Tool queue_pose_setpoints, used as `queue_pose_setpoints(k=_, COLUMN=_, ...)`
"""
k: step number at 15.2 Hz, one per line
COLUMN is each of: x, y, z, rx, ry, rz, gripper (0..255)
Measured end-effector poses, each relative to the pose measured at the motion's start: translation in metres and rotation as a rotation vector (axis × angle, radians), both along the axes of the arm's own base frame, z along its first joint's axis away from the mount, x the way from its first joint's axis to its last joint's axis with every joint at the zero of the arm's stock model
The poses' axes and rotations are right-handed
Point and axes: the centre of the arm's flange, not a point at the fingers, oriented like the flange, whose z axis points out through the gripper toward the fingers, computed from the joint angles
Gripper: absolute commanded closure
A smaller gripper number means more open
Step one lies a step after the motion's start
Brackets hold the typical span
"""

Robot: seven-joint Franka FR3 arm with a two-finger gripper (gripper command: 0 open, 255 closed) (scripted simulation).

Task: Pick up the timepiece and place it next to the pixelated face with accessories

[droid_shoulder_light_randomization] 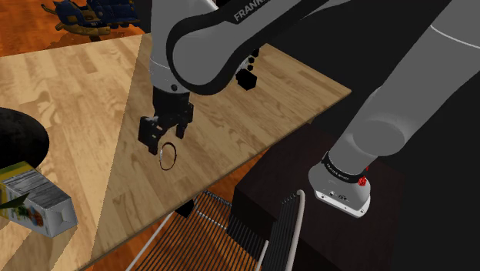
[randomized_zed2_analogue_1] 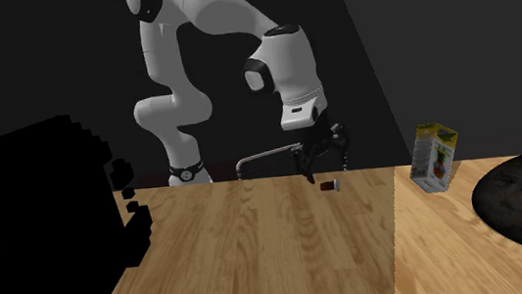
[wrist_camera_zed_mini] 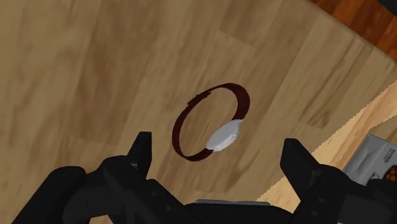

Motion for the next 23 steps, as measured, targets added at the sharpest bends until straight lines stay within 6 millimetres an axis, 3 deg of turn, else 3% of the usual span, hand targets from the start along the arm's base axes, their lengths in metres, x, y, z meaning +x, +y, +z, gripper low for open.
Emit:
queue_pose_setpoints(k=3, x=0.003, y=-0.008, z=-0.008, rx=0.044, ry=-0.010, rz=0.006, gripper=0)
queue_pose_setpoints(k=8, x=0.005, y=0.000, z=-0.032, rx=0.050, ry=-0.012, rz=0.007, gripper=0)
queue_pose_setpoints(k=14, x=0.005, y=0.001, z=-0.036, rx=0.050, ry=-0.013, rz=0.007, gripper=0)
queue_pose_setpoints(k=15, x=0.005, y=0.001, z=-0.036, rx=0.050, ry=-0.013, rz=0.007, gripper=255)
queue_pose_setpoints(k=23, x=0.005, y=0.001, z=-0.036, rx=0.050, ry=-0.013, rz=0.007, gripper=255)
